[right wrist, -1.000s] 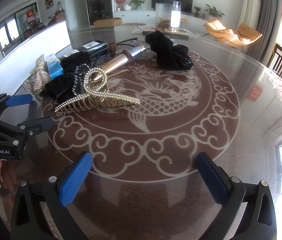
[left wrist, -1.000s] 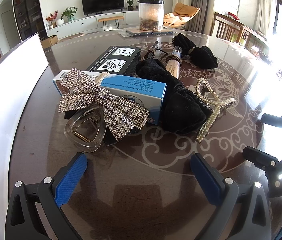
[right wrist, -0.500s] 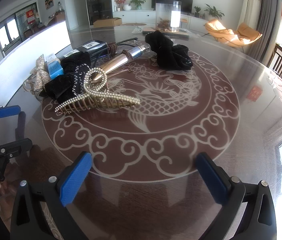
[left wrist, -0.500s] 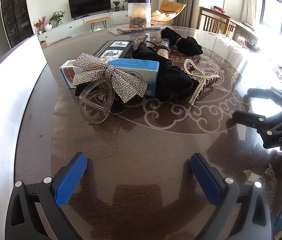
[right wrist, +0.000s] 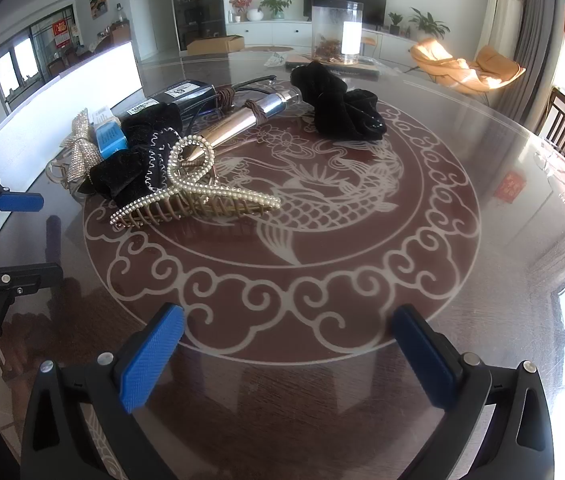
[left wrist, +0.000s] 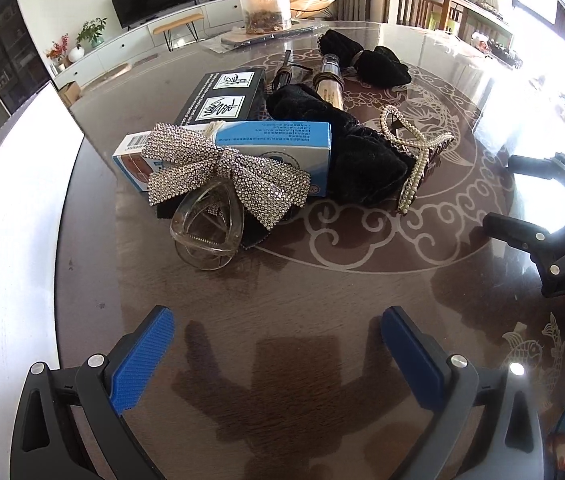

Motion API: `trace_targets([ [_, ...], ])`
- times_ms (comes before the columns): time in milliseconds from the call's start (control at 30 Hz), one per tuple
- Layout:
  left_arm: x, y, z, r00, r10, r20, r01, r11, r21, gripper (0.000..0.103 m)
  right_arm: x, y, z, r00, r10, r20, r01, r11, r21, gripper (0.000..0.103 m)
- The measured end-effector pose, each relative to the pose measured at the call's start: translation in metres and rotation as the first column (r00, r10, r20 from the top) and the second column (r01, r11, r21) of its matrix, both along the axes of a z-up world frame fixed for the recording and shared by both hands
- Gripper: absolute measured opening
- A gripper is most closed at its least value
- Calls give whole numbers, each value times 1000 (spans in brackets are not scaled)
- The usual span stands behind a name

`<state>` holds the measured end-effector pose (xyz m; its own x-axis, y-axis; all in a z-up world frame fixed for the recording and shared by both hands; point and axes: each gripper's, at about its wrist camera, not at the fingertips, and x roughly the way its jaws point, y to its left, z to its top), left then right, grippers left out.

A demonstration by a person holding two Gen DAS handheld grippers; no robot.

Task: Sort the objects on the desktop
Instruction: 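Lower the left gripper onto the rhinestone bow hair clip and close, then lift the rhinestone bow clip off the table with the left gripper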

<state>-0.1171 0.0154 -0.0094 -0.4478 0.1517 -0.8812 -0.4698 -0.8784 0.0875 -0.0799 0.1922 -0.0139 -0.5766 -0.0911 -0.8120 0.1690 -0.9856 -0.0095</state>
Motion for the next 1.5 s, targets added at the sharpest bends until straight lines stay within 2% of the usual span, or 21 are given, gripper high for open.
trace_targets([
  [100, -9, -7, 1, 1000, -2, 8, 1, 1000, 30, 103, 0, 0, 1, 1000, 0, 0, 0, 1000, 0, 103],
  [300, -34, -15, -3, 998, 50, 40, -55, 989, 141, 103, 0, 0, 0, 1000, 0, 0, 0, 1000, 0, 103],
  [467, -58, 1, -1, 996, 89, -16, -86, 990, 114, 103, 0, 0, 0, 1000, 0, 0, 0, 1000, 0, 103],
  [533, -63, 0, 0, 995, 94, -30, -89, 988, 130, 103, 0, 0, 0, 1000, 0, 0, 0, 1000, 0, 103],
  [600, -61, -3, 1, 995, 88, -42, -81, 986, 147, 82, 0, 0, 0, 1000, 0, 0, 0, 1000, 0, 103],
  [633, -59, -4, 1, 995, 91, -48, -83, 986, 142, 78, 0, 0, 0, 1000, 0, 0, 0, 1000, 0, 103],
  [667, -54, -6, 4, 994, 84, -67, -74, 986, 148, 69, -1, 0, 0, 1000, 0, 0, 0, 1000, 0, 103],
  [700, -48, -8, 5, 994, 80, -77, -69, 988, 137, 67, -1, 0, 0, 1000, 0, 0, 0, 1000, 0, 103],
  [733, -42, -11, 6, 993, 81, -88, -70, 990, 122, 46, 0, 0, 0, 1000, 0, 0, 0, 1000, 0, 103],
  [767, -35, -15, 6, 993, 84, -87, -73, 990, 117, 36, 0, -1, 0, 1000, 0, 0, 0, 1000, 0, 103],
  [933, 3, -47, 5, 989, 141, -32, -132, 969, 207, 36, 0, -1, 0, 1000, 0, 0, 0, 1000, 0, 103],
  [1033, 19, -58, 5, 988, 151, -17, -144, 965, 220, 36, 0, -1, 0, 1000, 0, 0, 0, 1000, 0, 103],
  [1100, 24, -60, 5, 987, 160, -16, -153, 967, 203, 40, 0, -1, 0, 1000, 0, 0, 0, 1000, 0, 103],
  [1133, 27, -62, 5, 985, 169, -23, -162, 968, 192, 48, 0, -1, 0, 1000, 0, 0, 0, 1000, 0, 103],
  [1167, 29, -63, 6, 983, 178, -34, -169, 968, 186, 61, 0, -1, 0, 1000, 0, 0, 0, 1000, 0, 103],
  [1267, 35, -68, 13, 977, 194, -92, -175, 968, 180, 86, -1, 0, 0, 1000, 0, 0, 0, 1000, 0, 103],
  [1333, 32, -69, 14, 974, 201, -103, -180, 966, 184, 87, 0, -1, 0, 1000, 0, 0, 0, 1000, 0, 103],
  [1433, 16, -63, 7, 976, 210, -50, -195, 958, 210, 88, -1, -1, 0, 1000, 0, 0, 0, 1000, 0, 103],
  [1500, 8, -55, 0, 978, 208, -34, -197, 961, 196, 88, 0, -1, 0, 1000, 0, 0, 0, 1000, 0, 103],
])
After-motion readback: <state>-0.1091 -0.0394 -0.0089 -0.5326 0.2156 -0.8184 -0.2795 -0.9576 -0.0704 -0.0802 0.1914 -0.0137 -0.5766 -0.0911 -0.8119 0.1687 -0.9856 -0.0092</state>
